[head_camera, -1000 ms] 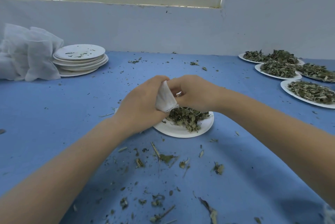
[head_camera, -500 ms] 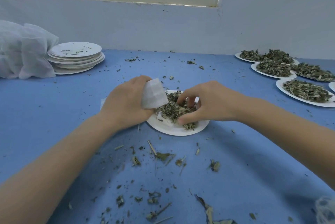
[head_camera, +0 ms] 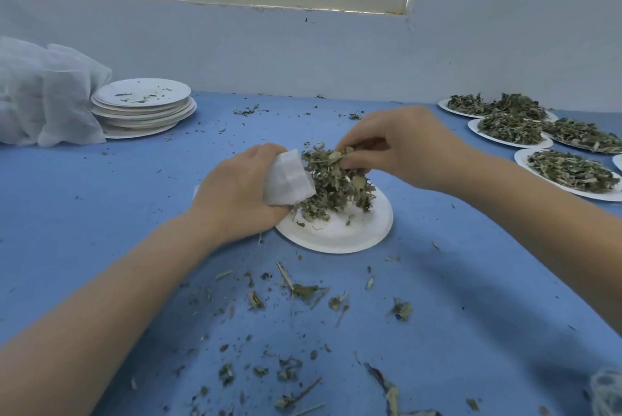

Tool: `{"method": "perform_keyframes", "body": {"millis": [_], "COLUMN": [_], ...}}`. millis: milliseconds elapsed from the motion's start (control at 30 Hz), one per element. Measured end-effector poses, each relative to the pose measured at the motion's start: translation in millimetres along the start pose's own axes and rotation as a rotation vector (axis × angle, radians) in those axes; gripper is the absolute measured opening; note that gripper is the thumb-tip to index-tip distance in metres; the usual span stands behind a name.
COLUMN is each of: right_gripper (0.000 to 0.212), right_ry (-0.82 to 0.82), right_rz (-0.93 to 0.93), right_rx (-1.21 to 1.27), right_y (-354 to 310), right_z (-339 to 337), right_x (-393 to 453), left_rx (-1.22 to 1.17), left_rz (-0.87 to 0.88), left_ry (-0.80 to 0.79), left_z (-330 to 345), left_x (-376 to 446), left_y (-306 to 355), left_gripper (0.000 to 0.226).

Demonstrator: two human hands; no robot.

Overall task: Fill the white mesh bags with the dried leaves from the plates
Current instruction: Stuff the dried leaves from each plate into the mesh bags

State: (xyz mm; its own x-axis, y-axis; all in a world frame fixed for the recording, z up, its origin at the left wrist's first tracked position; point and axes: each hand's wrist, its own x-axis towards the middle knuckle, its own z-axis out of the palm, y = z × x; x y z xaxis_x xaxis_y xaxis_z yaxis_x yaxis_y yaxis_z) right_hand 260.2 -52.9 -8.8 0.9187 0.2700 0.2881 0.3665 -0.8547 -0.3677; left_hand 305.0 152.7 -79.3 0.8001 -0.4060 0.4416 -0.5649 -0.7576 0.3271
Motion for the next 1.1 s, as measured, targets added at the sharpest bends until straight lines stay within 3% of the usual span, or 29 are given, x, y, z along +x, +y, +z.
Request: {"method": "perform_keyframes", "body": {"millis": [200, 367, 500, 600, 700, 767, 867, 967, 1100], "right_gripper": [0.016, 0.021, 0.023, 0.023, 0.016, 0.016, 0.019, 0.021, 0.029], "right_ry": [-0.050, 0.032, 0.131, 0.172, 0.061, -0.040, -0.012, 0.054, -0.096], "right_rz": [-0.158, -0.191, -0.039, 0.036, 0.050, 0.033, 0.003, 0.094, 0.230], "right_rx": [-0.015, 0.092, 0.362, 0.410, 0.414, 0.444, 0.535, 0.448, 0.631], "right_y": [-8.7, -13.4, -16.1, -18.6, -21.2, -18.2, -10.3, -0.2, 0.2], "right_z": [16.5, 30.7, 42.5, 47.6, 47.9, 42.8, 29.3, 23.6, 34.4], "right_x": [5.3, 5.0, 3.8, 6.6, 8.7, 7.4, 1.3, -1.3, -0.7], "left_rx": [-0.088, -0.122, -0.186, -0.189, -0.200, -0.223, -0.222, -0.226, -0.245], "left_rz": [0.026, 0.077, 0.014, 0.021, 0.009, -0.009, -0.025, -0.022, 0.000], "left_ry": [0.024, 0.011, 0.028, 0.023, 0.022, 0.046, 0.084, 0.103, 0.143], "left_z": [1.6, 4.3, 4.4, 4.4, 5.8, 5.0, 2.6, 2.4, 1.6], "left_x": [-1.2, -0.3, 0.5, 0.0, -0.4, 0.1, 1.2, 1.2, 0.5], "left_y": [-1.1, 2.2, 4.2, 8.7, 11.3, 8.1, 1.8, 0.5, 3.6], "left_gripper": [0.062, 0.059, 0.060, 0.052, 0.040, 0.045, 0.049, 0.049, 0.048]}}
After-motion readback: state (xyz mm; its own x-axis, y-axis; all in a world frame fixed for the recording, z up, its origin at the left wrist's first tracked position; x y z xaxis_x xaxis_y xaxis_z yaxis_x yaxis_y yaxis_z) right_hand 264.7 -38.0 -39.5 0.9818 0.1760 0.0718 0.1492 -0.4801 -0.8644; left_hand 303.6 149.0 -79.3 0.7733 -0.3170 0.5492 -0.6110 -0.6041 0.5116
